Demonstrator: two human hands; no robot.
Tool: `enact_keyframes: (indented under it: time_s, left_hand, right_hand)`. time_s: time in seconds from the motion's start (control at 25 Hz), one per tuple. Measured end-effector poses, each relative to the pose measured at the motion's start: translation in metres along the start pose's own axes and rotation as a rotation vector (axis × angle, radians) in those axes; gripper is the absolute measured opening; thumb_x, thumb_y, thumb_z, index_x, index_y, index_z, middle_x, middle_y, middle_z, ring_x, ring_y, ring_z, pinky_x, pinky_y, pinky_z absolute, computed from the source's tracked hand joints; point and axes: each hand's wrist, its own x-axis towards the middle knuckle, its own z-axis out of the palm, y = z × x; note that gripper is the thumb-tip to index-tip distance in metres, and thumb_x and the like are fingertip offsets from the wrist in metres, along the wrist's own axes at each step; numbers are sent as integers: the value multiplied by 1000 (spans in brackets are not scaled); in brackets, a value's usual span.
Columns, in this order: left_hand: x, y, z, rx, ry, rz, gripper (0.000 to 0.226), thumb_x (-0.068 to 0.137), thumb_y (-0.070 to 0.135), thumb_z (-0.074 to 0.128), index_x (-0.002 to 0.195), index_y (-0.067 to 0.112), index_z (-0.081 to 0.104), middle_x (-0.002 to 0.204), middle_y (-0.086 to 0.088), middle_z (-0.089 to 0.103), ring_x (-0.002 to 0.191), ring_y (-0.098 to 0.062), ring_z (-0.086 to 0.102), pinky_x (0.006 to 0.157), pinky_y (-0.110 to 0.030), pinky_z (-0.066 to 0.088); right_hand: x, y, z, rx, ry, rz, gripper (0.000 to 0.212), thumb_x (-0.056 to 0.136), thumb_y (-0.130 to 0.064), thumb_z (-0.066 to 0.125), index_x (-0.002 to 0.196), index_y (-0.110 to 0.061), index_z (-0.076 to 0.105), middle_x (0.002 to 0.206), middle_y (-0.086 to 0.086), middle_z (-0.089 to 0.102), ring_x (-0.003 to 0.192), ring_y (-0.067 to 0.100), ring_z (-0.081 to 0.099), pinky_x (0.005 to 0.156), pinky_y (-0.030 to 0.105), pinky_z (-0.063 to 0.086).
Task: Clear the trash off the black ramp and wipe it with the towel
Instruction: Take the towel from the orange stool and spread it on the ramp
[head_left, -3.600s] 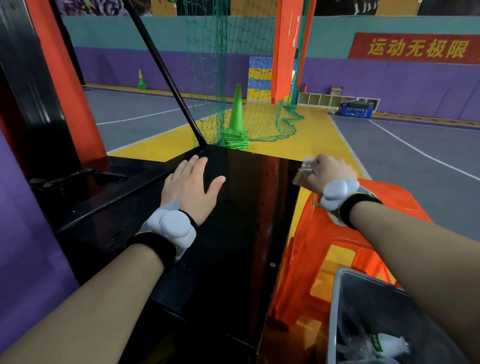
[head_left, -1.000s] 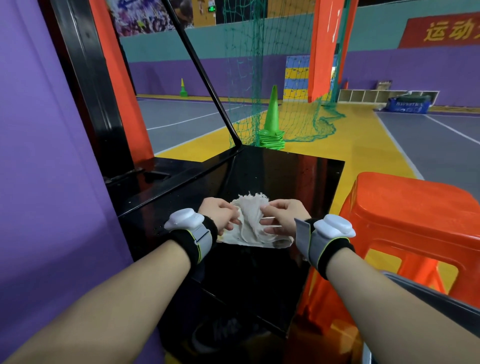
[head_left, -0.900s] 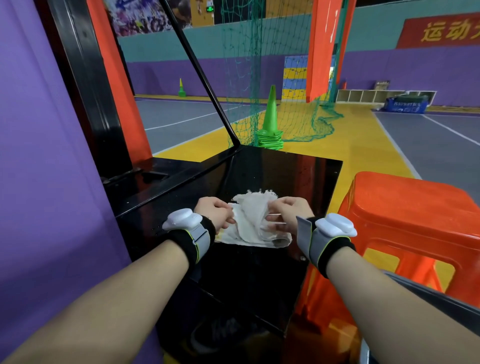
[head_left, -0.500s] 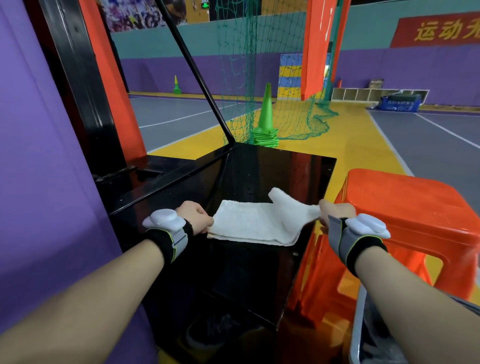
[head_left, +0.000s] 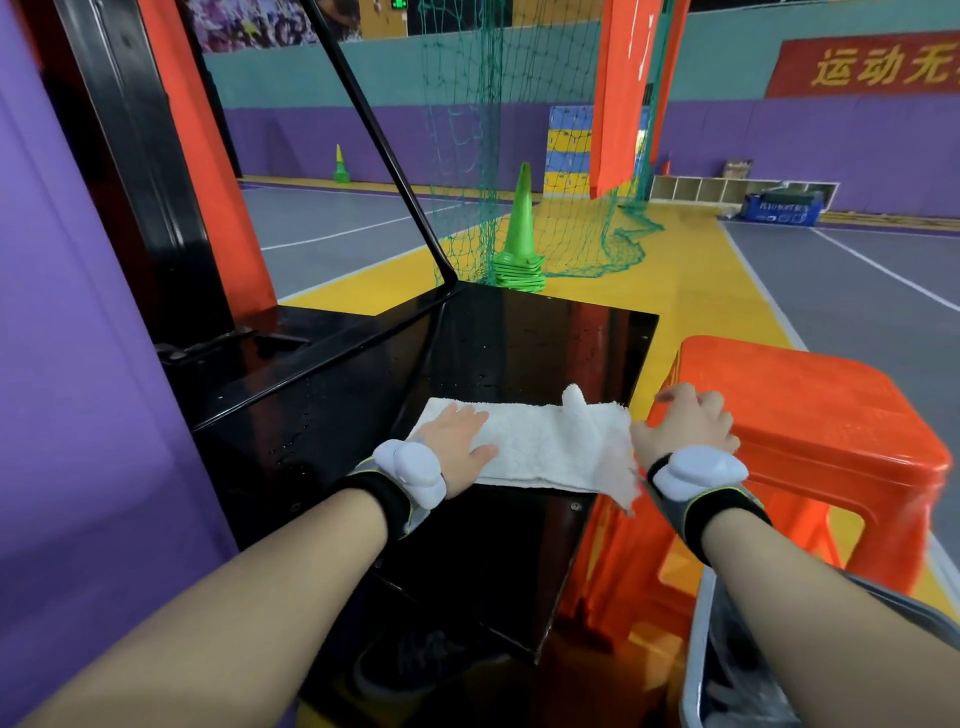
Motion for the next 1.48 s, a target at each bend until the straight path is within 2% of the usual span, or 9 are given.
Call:
enact_keyframes:
  time_s: [0.2,0.48,0.64,0.8,1.0,1.12,1.24,1.36,1.48]
  left_hand:
    - [8,0,14,183,-176,-129,64,95,59,18,150,27,9,160,-2,3,145,-28,1,115,-46,7]
    - [6,-4,9,234,-214,-165,70,96,58,27,150,16,12,158,-11,9,144,-29,10,113,-38,9]
    - [-2,-11,4,200,-186,-254,69,95,58,32,148,15,22,155,-16,19,140,-37,19,113,-47,16]
    - [-23,-40,-5,324,-257,-264,73,92,66,18,149,20,15,156,-6,19,142,-27,19,112,-39,10]
    - [-42,-66,-18,336,-244,-337,70,92,65,17,145,21,28,149,-13,33,135,-31,32,107,-39,20]
    - [-42,-68,-27,311,-225,-303,63,96,58,17,127,14,51,131,-10,53,120,-29,46,94,-34,28]
    - [-35,-66,-29,312,-155,-313,64,94,61,20,112,14,60,121,-8,61,113,-28,51,96,-36,36]
    - [-15,-67,-14,281,-32,-246,62,93,60,23,132,19,47,139,-8,47,127,-29,40,100,-42,36]
    - [16,-77,3,218,25,-208,65,91,62,22,141,22,34,149,-6,35,136,-27,29,103,-44,32]
  right_hand:
    - [-23,-42,9,41,-248,-490,36,89,-10,46,117,-25,64,132,0,55,121,26,48,99,40,37]
    - [-48,-77,28,-229,-522,-642,42,100,-22,37,140,-10,42,150,8,36,137,26,30,112,35,26]
    - [-55,-83,29,-380,-545,-627,40,100,-33,34,131,-9,46,142,7,40,130,29,35,103,39,33]
    - [-65,-88,28,-413,-651,-614,50,99,-44,36,134,-9,42,142,7,39,129,29,36,102,41,36]
    - [-79,-99,27,-407,-695,-657,48,99,-45,33,127,-9,47,136,9,47,123,29,43,100,41,37]
    - [-83,-102,31,-383,-610,-677,44,99,-45,33,118,-12,54,126,8,55,115,27,48,96,38,37]
    - [-81,-101,39,-380,-563,-732,48,99,-47,29,134,-17,44,147,3,39,134,28,32,108,45,26]
    - [-69,-111,59,-403,-568,-718,56,99,-49,20,149,-24,22,160,-1,13,146,30,8,116,50,10]
    - [-44,-137,86,-346,-574,-693,58,100,-48,18,152,-24,15,161,-2,6,147,29,0,117,50,2]
